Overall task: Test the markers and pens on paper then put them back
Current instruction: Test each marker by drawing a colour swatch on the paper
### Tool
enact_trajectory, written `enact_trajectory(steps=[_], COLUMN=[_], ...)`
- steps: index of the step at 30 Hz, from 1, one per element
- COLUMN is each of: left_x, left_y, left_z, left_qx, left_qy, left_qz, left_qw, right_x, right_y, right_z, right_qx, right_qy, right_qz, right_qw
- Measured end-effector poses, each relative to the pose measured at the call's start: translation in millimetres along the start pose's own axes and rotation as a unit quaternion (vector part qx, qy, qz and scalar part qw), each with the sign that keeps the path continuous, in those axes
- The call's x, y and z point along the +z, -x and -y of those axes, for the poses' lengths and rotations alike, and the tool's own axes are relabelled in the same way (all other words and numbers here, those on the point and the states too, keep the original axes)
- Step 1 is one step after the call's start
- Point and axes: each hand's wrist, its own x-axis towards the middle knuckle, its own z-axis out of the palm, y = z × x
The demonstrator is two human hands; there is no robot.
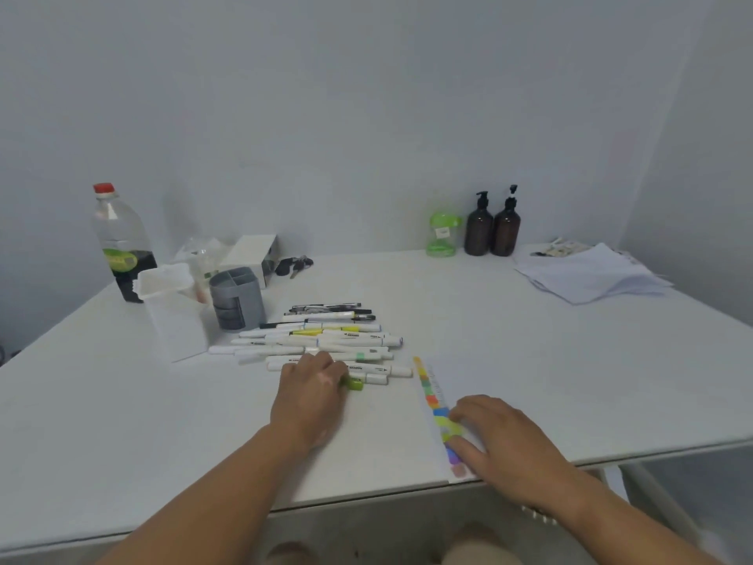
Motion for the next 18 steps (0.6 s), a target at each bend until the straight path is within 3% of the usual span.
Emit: enact_trajectory(steps=[12,18], left_x=[21.5,20.1], left_y=[-37.7,-40.0], left_z=[-15.1,-10.2], left_qx=[-0.037,-0.053], left_qy=[-0.011,0.003], left_qz=[0.016,0.011], left_qw=[0.999,0.999], right_x=[7.0,-1.5], right_y=[-48.0,-57.1], right_z=[2.7,11.1], right_qx=[0.023,0.002], right_qy=[0.006,-0.022], right_qz=[-0.019,0.017], right_qw=[1.000,1.000])
